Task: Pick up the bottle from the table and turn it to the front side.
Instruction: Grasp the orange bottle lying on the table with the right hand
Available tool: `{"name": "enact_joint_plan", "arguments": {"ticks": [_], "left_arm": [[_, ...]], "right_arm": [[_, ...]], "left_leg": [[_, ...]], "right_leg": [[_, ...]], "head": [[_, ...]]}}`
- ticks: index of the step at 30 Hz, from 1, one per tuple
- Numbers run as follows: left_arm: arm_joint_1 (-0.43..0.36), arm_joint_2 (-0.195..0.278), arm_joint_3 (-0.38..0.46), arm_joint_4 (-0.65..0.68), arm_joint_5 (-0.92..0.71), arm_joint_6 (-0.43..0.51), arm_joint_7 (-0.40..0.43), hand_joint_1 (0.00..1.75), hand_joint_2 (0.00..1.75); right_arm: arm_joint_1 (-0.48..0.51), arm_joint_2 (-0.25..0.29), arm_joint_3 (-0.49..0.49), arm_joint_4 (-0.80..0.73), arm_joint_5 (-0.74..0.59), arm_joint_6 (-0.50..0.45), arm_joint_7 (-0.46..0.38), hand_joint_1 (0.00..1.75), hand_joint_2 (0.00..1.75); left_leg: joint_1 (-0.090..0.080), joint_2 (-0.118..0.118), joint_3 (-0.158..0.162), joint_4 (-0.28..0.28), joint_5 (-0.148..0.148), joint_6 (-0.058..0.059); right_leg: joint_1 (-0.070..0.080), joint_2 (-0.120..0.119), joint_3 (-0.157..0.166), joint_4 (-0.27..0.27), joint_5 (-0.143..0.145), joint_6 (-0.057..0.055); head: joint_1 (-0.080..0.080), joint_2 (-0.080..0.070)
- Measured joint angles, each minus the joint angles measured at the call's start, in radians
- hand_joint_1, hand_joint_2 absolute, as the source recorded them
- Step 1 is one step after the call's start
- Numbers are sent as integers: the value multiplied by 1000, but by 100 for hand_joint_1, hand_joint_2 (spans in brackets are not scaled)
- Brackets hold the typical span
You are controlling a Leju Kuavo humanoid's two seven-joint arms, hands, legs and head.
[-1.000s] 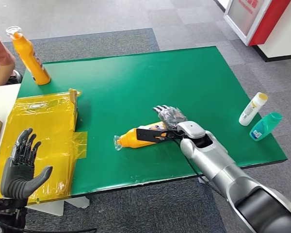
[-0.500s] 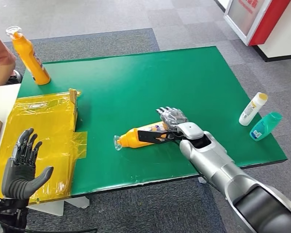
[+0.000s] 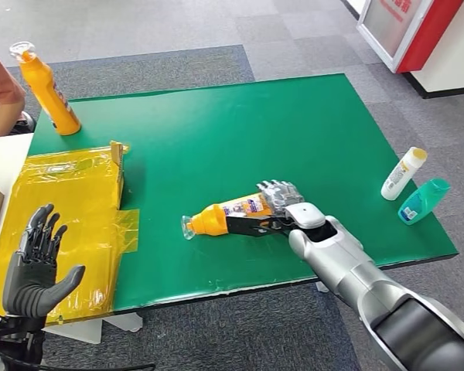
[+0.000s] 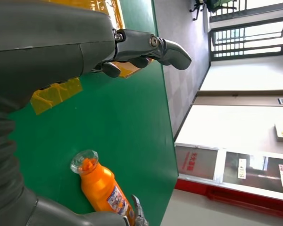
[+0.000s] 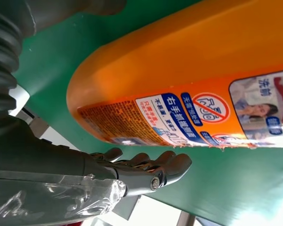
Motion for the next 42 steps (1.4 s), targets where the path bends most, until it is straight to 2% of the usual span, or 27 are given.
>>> {"name": "enact_joint_plan", "arguments": {"ticks": [7, 8, 9, 12, 13, 27, 30, 36, 42], "left_arm": [[0, 2, 0, 0, 0, 0, 0, 0, 175], [0, 4, 0, 0, 0, -1, 0, 0, 175], [1, 5, 0, 0, 0, -1, 0, 0, 175], [1, 7, 0, 2, -2, -4, -1, 0, 175], [1, 7, 0, 3, -3, -4, -1, 0, 175], [2, 12, -7, 11, -11, -4, -5, 0, 175], [2, 16, -7, 11, -11, -4, -5, 0, 175], [3, 27, -7, 18, 3, -2, -25, 0, 175], [8, 44, -7, 30, 19, 6, -55, 0, 175]], "right_arm": [[0, 0, 2, 14, 1, -4, -7, 0, 175], [1, 0, 2, 17, 2, -7, -10, 6, 175], [1, 0, 2, 21, 3, -10, -13, 28, 175], [3, 0, 1, 33, 6, -25, -33, 153, 175], [4, 0, 1, 37, 7, -31, -41, 174, 175], [0, 0, 0, 57, 20, -56, -85, 175, 175], [0, 0, -4, 59, -11, -49, -106, 175, 175], [17, -2, -100, 58, -350, 57, -281, 175, 175], [81, -32, -193, -7, -662, 103, -362, 175, 175]], "left_leg": [[0, 0, 0, 0, 0, 0], [0, 0, 0, 0, 0, 0], [0, 0, 0, 0, 0, 0], [0, 0, 0, 0, 0, 0], [0, 0, 0, 0, 0, 0], [0, 0, 0, 0, 0, 0], [0, 0, 0, 0, 0, 0], [0, 0, 1, 0, 0, 0], [0, 0, 0, 0, 0, 0]], "right_leg": [[0, 0, 0, 0, 0, 0], [0, 0, 0, 0, 0, 0], [0, 0, 0, 0, 0, 0], [0, 0, 0, 0, 0, 0], [0, 0, 0, 0, 0, 0], [0, 0, 0, 0, 0, 0], [0, 0, 0, 0, 0, 0], [0, 0, 0, 0, 0, 0], [0, 0, 0, 0, 0, 0]], "head": [[0, 0], [0, 0], [0, 0], [0, 0], [0, 0], [0, 0], [0, 0], [0, 0], [0, 0]]}}
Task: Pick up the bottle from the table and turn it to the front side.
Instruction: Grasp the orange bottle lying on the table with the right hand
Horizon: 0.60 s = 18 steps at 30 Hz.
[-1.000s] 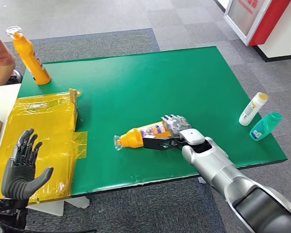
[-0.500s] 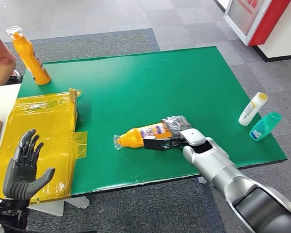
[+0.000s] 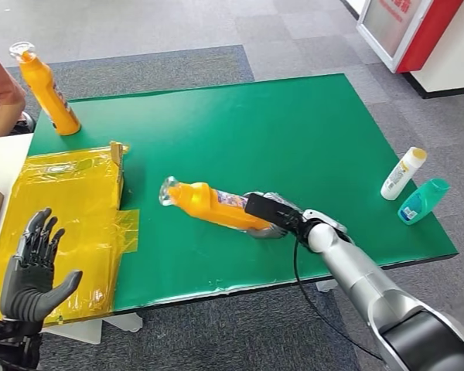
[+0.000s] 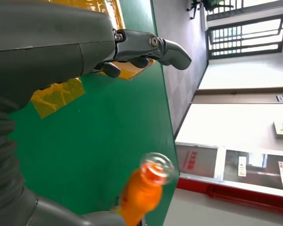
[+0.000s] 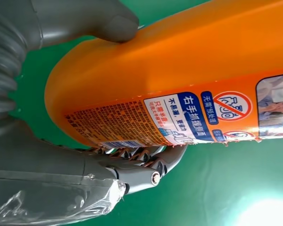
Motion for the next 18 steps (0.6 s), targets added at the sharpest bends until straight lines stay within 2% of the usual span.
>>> {"name": "enact_joint_plan", "arguments": {"ticks": [6, 12, 15, 18], "left_arm": [[18, 14, 0, 10, 1, 2, -27, 0, 175], [28, 21, -6, 16, -6, 10, -39, 0, 175], [25, 22, -20, 18, -11, 15, -39, 0, 175], [9, 21, -43, 20, -5, 16, -32, 0, 175]], "right_arm": [[69, -52, -73, -119, -253, 31, -60, 175, 175], [160, -63, -157, -272, -507, 69, -104, 175, 175], [201, -59, -176, -351, -568, 73, -116, 175, 175], [226, -47, -176, -409, -566, 59, -121, 175, 175]], "left_leg": [[0, 0, 0, 0, -1, 0], [0, 0, 0, 0, -1, 0], [0, 0, 0, 0, -1, 0], [0, 0, 0, 0, 0, 0]], "right_leg": [[0, 0, 0, 0, 0, 0], [0, 0, 0, 0, 0, 0], [0, 0, 0, 0, 0, 0], [0, 0, 0, 0, 0, 0]], "head": [[0, 0], [0, 0], [0, 0], [0, 0]]}}
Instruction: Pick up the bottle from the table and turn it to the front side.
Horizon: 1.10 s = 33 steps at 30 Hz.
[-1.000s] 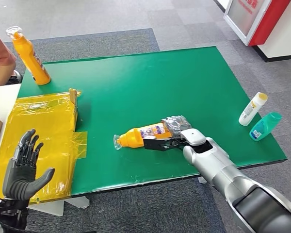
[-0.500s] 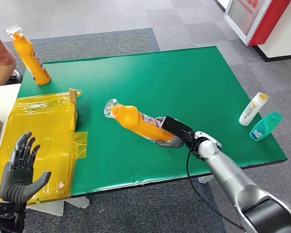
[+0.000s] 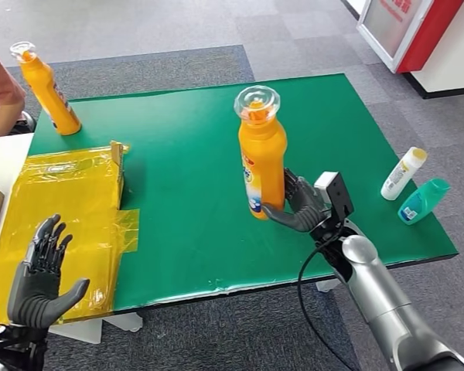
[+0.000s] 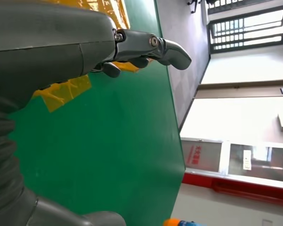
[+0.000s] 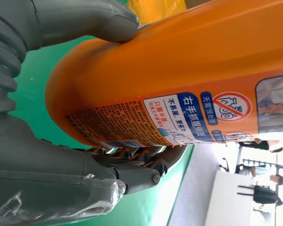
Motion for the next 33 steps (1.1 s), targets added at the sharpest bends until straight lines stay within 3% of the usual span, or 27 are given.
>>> {"name": "enact_joint_plan", "arguments": {"ticks": [15, 22, 33], "left_arm": [[-225, -9, -194, 32, 149, 63, 112, 0, 175], [-340, -23, -310, 57, 121, 115, 155, 0, 175], [-438, -46, -423, 86, 158, 151, 185, 0, 175]], "right_arm": [[-16, 104, 101, -18, 132, -148, -17, 175, 175], [-53, 148, 159, 11, 156, -174, -19, 175, 175], [-90, 179, 216, 39, 172, -193, -26, 175, 175]], "left_leg": [[0, 0, 0, 0, 1, 0], [0, 0, 0, 0, 2, 0], [0, 0, 0, 0, 2, 0]], "right_leg": [[0, 0, 0, 0, 1, 0], [0, 0, 0, 0, 1, 0], [0, 0, 0, 0, 1, 0]], "head": [[0, 0], [0, 0], [0, 0]]}}
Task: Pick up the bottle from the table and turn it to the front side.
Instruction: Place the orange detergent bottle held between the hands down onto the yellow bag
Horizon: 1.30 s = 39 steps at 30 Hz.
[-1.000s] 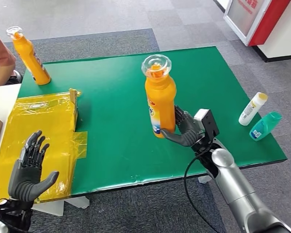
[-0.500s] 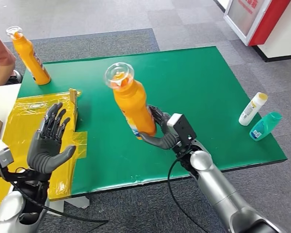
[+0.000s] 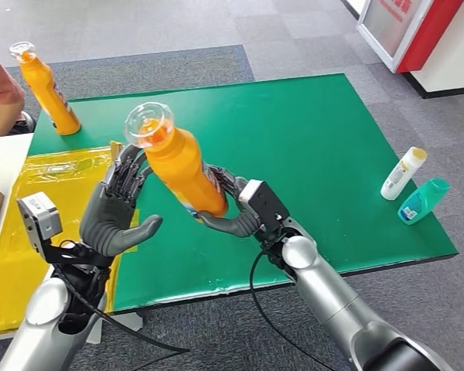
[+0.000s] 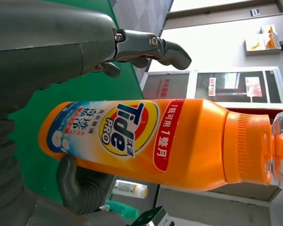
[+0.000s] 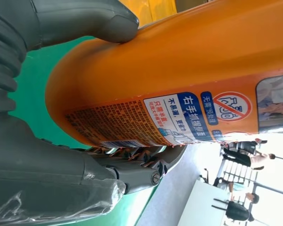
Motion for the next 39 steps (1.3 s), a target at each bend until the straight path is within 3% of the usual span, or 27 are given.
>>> {"name": "enact_joint_plan", "arguments": {"ticks": [21, 39], "left_arm": [[-68, -1, -30, 37, -11, 72, 4, 0, 175], [-82, -9, -90, 41, 42, 18, 29, 0, 175]], "right_arm": [[7, 2, 70, -47, -11, 28, -28, 175, 175], [-7, 2, 106, -73, -13, 18, -18, 175, 175]], "left_leg": [[0, 0, 0, 0, 0, 0], [0, 0, 0, 0, 0, 0]], "right_leg": [[0, 0, 0, 0, 0, 0], [0, 0, 0, 0, 0, 0]], "head": [[0, 0], [0, 0]]}}
